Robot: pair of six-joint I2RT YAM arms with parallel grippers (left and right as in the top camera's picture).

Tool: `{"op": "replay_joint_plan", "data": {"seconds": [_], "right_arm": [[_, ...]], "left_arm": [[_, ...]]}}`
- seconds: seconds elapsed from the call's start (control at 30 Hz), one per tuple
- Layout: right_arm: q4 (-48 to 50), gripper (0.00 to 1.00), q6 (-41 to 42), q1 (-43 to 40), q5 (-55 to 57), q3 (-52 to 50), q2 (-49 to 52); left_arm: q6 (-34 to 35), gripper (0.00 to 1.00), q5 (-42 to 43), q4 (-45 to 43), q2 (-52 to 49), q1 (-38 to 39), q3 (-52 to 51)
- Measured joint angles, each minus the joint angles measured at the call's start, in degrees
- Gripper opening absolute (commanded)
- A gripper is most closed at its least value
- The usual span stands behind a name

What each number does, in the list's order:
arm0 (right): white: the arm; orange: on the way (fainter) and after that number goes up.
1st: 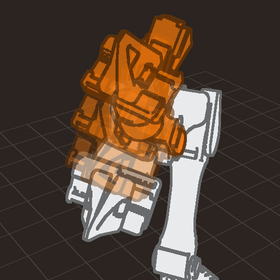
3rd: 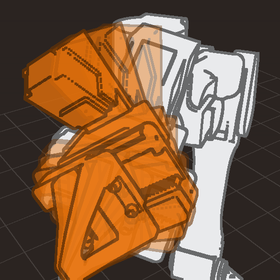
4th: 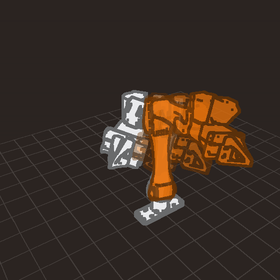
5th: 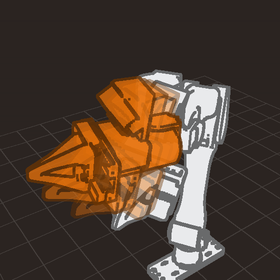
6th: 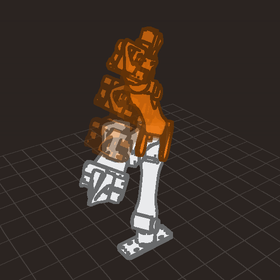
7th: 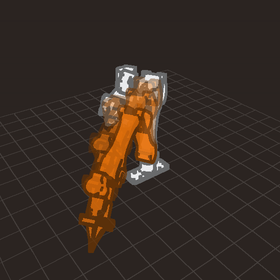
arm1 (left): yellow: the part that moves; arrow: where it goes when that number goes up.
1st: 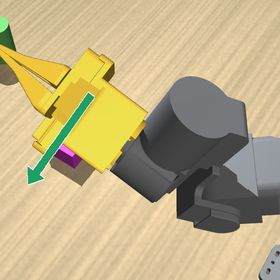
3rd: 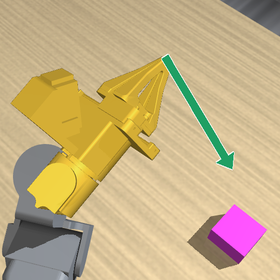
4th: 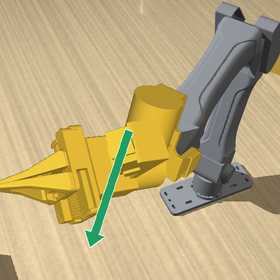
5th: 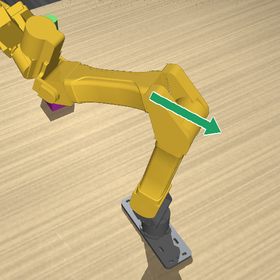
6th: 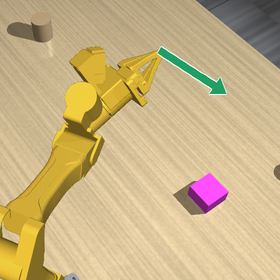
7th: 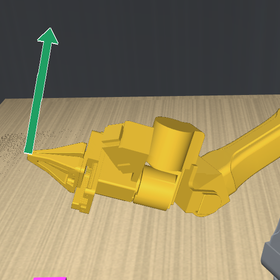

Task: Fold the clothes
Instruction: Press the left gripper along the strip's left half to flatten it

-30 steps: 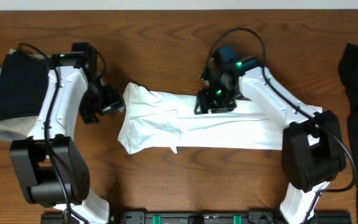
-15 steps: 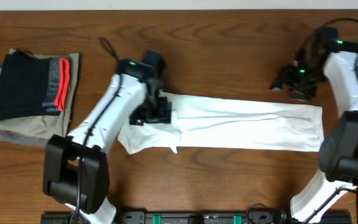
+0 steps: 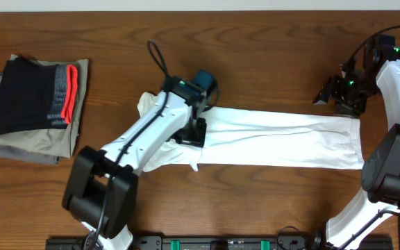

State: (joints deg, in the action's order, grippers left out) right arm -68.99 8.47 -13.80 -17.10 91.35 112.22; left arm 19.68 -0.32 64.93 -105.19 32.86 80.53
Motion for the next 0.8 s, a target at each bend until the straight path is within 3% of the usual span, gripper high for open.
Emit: {"op": "replay_joint_plan", "data": {"seconds": [0.8], "right_arm": [[-0.9,0.66,0.0,0.0,0.0,0.0,0.0]], "left_arm": [[1.3,0.72,-4.8,-2.6,-6.0,11.3,-0.3]]}}
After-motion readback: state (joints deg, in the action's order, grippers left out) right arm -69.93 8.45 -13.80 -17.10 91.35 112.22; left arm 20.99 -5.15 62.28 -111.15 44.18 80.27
